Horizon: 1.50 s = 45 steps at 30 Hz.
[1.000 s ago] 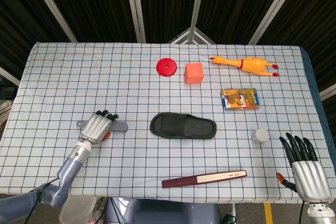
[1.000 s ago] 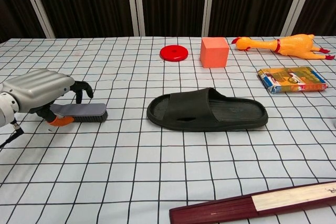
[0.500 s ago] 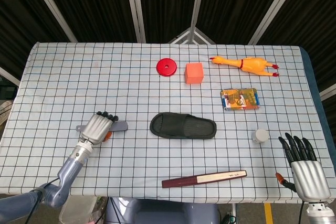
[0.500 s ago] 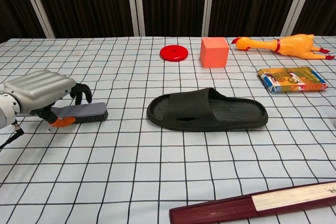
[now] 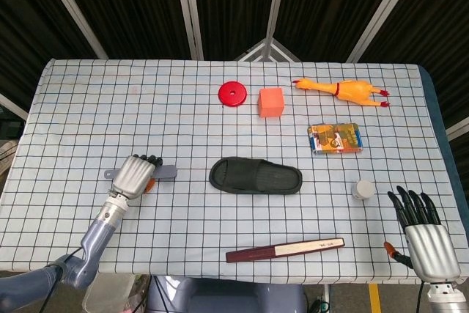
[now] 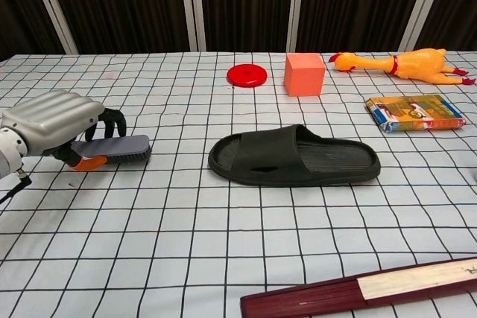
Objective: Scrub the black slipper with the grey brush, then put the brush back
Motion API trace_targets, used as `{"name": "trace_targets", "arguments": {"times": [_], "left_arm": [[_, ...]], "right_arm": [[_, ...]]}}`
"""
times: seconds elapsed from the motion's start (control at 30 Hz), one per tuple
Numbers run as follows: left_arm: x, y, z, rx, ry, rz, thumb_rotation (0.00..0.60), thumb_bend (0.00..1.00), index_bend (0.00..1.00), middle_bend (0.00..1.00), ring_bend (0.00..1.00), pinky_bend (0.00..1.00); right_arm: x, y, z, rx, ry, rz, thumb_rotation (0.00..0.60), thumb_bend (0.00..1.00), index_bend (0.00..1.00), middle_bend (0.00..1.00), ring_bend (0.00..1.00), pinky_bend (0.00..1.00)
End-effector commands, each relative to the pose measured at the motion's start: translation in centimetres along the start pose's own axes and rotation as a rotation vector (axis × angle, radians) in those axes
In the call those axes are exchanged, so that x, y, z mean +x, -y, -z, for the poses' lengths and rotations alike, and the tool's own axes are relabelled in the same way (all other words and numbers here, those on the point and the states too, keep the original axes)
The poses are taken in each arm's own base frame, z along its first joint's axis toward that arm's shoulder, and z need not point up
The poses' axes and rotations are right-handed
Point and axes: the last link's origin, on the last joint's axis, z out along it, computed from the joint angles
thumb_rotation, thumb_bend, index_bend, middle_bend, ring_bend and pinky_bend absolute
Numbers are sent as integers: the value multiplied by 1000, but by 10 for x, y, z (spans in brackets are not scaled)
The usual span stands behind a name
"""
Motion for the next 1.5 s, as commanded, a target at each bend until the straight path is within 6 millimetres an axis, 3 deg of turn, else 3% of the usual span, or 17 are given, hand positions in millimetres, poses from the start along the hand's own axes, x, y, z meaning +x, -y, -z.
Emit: {"name": "trace_targets", "arguments": {"times": [0.03, 0.27, 0.4, 0.6, 0.73, 1.03, 1.2, 1.5], "left_arm": [[0, 1, 0, 4, -9, 8, 600, 497, 524, 613, 487, 567], [13, 3, -3, -4, -23, 76, 600, 507, 525, 613, 487, 566], [29, -1, -10, -34, -22, 147, 600, 509, 525, 613, 487, 567], [56, -15, -26, -80, -29, 224, 600, 510, 525, 612, 487, 566], [68, -26, -37, -103, -34, 244, 600, 503, 525, 612, 487, 566], [80, -48, -59, -116, -30, 250, 600, 500, 525, 611, 487, 566], [80, -58, -73, -126, -18, 252, 600, 494, 520, 607, 487, 566], [77, -87, -95, -168, 15, 267, 600, 494, 519, 605, 487, 566]], "right_arm": [[0, 0, 0, 1, 0, 0, 600, 240, 0, 0, 0, 0], [-5, 6, -3, 31, 11, 9, 600, 248, 0, 0, 0, 0], [-10, 20, -12, 94, 10, 27, 600, 357, 0, 0, 0, 2], [-18, 68, -41, 294, 18, 87, 600, 522, 2, 9, 0, 74], [-29, 102, -61, 419, 42, 98, 600, 635, 43, 73, 24, 113], [-67, 164, -91, 604, 150, 141, 600, 723, 54, 102, 50, 126], [-73, 194, -98, 664, 176, 133, 600, 768, 53, 102, 50, 126], [-89, 224, -130, 680, 205, 175, 600, 805, 53, 101, 50, 126]]}}
